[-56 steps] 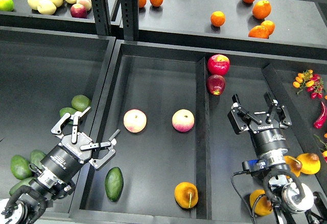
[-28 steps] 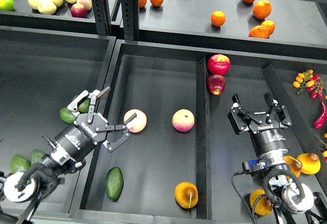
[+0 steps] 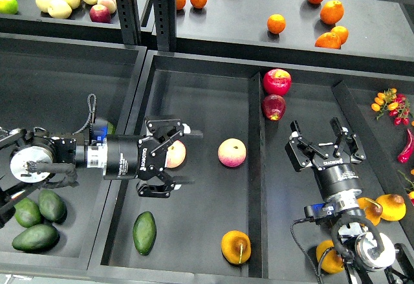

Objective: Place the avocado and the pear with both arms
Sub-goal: 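Swing the left gripper over the dark green avocado in the middle bin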

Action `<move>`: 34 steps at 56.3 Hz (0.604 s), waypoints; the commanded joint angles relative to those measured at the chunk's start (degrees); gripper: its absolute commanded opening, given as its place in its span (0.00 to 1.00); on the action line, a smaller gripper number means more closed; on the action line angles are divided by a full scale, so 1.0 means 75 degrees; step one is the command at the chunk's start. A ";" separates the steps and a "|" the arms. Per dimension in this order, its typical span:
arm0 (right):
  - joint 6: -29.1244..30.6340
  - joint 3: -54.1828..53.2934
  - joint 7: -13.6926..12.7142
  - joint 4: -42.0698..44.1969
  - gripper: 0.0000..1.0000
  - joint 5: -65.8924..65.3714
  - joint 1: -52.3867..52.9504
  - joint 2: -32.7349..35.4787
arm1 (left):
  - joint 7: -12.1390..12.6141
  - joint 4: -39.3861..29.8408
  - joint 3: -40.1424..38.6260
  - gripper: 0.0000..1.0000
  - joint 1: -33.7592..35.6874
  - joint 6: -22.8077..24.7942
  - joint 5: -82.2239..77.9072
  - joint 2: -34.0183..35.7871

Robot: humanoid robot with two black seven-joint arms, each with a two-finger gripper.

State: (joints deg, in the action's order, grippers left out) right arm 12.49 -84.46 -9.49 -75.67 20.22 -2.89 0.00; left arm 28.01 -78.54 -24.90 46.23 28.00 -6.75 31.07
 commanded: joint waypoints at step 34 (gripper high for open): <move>-0.0025 0.0104 -0.0012 0.0000 1.00 0.0000 -0.0002 0.0000 | -0.0001 0.1050 0.6085 0.99 0.3528 0.0000 0.0221 -0.1635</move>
State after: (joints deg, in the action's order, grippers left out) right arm 12.29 -83.67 -9.55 -75.69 20.22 -2.84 0.00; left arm 28.00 -73.54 20.33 72.44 28.00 -5.24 22.24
